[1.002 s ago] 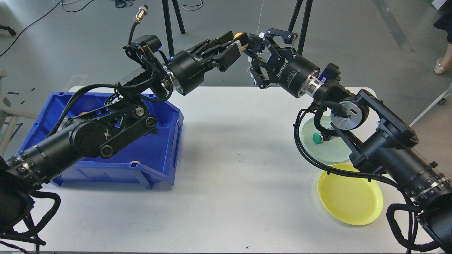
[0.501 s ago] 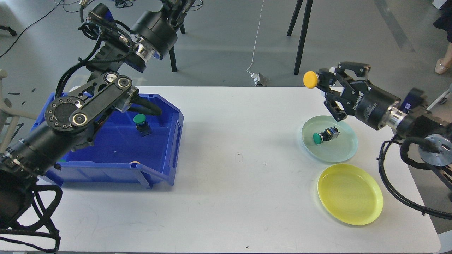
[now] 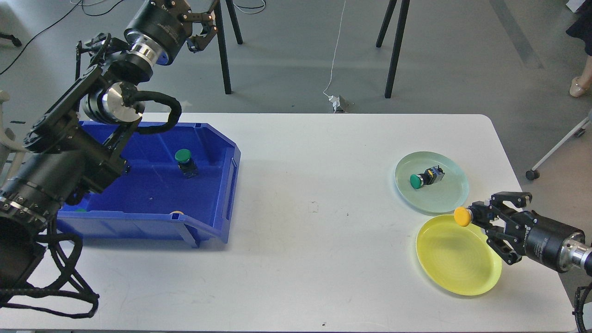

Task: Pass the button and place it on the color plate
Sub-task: 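Lower the yellow button onto the yellow plate and open the right gripper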

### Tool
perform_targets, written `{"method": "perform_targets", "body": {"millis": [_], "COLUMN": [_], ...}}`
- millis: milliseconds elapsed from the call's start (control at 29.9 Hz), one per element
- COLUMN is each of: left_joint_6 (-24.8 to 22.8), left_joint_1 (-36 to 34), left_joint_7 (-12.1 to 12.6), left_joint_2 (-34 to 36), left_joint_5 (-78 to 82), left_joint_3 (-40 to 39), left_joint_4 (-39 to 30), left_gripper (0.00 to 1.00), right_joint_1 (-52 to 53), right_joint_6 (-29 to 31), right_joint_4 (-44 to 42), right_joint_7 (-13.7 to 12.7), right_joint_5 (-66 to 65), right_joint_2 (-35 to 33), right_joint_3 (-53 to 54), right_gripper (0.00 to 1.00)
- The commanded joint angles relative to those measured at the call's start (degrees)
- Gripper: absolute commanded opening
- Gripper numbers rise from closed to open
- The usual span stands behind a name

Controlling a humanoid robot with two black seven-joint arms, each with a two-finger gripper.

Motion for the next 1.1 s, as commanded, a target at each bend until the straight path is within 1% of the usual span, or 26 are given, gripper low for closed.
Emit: {"method": "perform_targets", "body": {"millis": [0,100,234,401,501,701,902,1002,1069], "left_joint_6": [-2.11,-2.9,-3.34,-3.25,-3.25,-3.34,-3.34,-3.34,-3.34], "left_joint_1": [-0.24,-0.24,-0.24,-0.32,-0.41,-0.41,-0.5,-0.5,-0.5], "left_joint_7": [0.31,0.31,0.22,-0.21,-0.39,-0.22,-0.22,-0.22,-0.22], "left_joint_2": [0.29,0.46,0.38,0.29,0.29,0.46,0.99,1.17,1.34], "left_joint_5": [-2.24,-2.24,-2.24,-2.16,-2.07,-1.89,-1.89,-1.98,-1.98], "left_joint_3": [-0.15,-0.15,-0.15,-0.07,-0.07,0.02,0.02,0.02,-0.07], "left_joint_4": [2.9,3.17,3.17,3.17,3.17,3.08,2.99,2.91,2.82], "left_gripper": [1.0,1.0,1.0,1.0,1.0,1.0,1.0,1.0,1.0], "right_joint_1": [-0.66,-0.74,-1.1,-1.27,-1.18,-1.36,-1.53,-1.54,-1.45], "right_joint_6": [-1.34,-3.19,-4.07,-4.78,-4.87,-4.6,-4.34,-4.08,-3.38], "right_joint_4": [-0.36,-0.71,-0.97,-3.61,-3.26,-3.0,-3.08,-3.0,-3.0], "right_joint_7": [-0.08,-0.08,-0.43,-0.61,-0.61,-0.61,-0.35,0.09,0.35], "right_joint_5": [-0.34,-0.25,-0.25,-0.25,-0.07,-0.07,0.02,0.45,0.72], "right_joint_2": [0.41,0.76,1.99,3.75,4.54,4.46,3.93,2.18,0.86], "right_joint_3": [-3.51,-5.19,-5.45,-5.81,-6.07,-6.77,-6.33,-5.46,-3.18], "right_gripper": [0.18,0.18,0.19,0.26,0.32,0.46,0.54,0.66,0.77]}}
